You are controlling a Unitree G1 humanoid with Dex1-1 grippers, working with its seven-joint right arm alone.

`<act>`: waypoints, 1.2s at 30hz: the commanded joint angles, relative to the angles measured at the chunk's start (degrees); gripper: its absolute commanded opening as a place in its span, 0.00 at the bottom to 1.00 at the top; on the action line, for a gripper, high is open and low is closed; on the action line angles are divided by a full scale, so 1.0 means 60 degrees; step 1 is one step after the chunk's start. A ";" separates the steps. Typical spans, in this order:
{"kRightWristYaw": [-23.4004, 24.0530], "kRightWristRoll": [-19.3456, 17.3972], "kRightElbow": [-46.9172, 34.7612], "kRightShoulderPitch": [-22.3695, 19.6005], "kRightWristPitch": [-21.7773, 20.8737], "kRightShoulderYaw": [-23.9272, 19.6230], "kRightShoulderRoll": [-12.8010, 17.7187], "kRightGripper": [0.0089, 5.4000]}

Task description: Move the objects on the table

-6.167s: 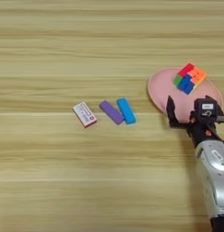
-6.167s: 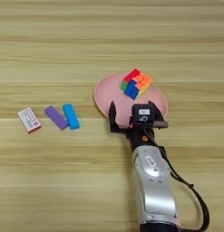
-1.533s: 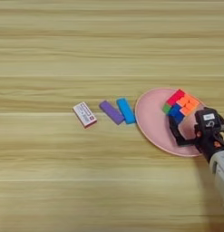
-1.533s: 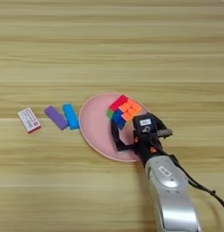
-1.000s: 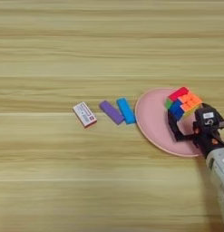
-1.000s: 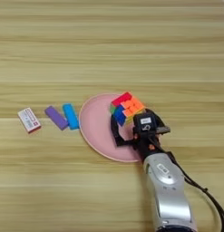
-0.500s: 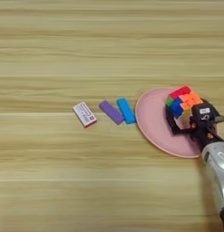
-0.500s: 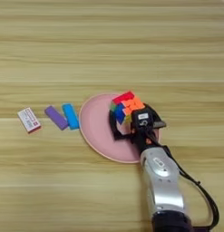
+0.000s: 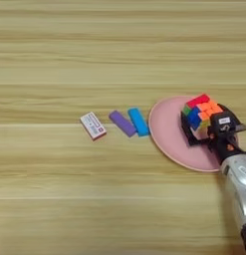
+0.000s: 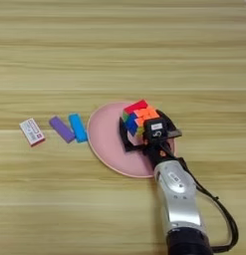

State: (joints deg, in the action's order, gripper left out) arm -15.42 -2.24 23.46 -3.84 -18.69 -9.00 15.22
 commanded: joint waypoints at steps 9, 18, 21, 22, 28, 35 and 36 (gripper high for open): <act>0.0089 -0.0152 -0.1956 0.0222 0.0573 -0.0100 0.0181 1.00; 0.0055 -0.0259 -0.1334 -0.0106 0.0700 -0.0148 0.0132 1.00; 0.0025 -0.0303 -0.1263 -0.0143 0.0683 -0.0159 0.0127 1.00; 0.0023 -0.0313 -0.1251 -0.0158 0.0677 -0.0159 0.0130 1.00; -0.0009 -0.0402 -0.1222 -0.0181 0.0689 -0.0150 0.0139 0.97; -0.0036 -0.0470 -0.1301 -0.0192 0.0684 -0.0150 0.0113 0.84; -0.0044 -0.0481 -0.1289 -0.0200 0.0678 -0.0153 0.0108 0.82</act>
State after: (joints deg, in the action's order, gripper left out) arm -15.72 -3.93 18.16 -1.73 -14.12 -9.22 14.88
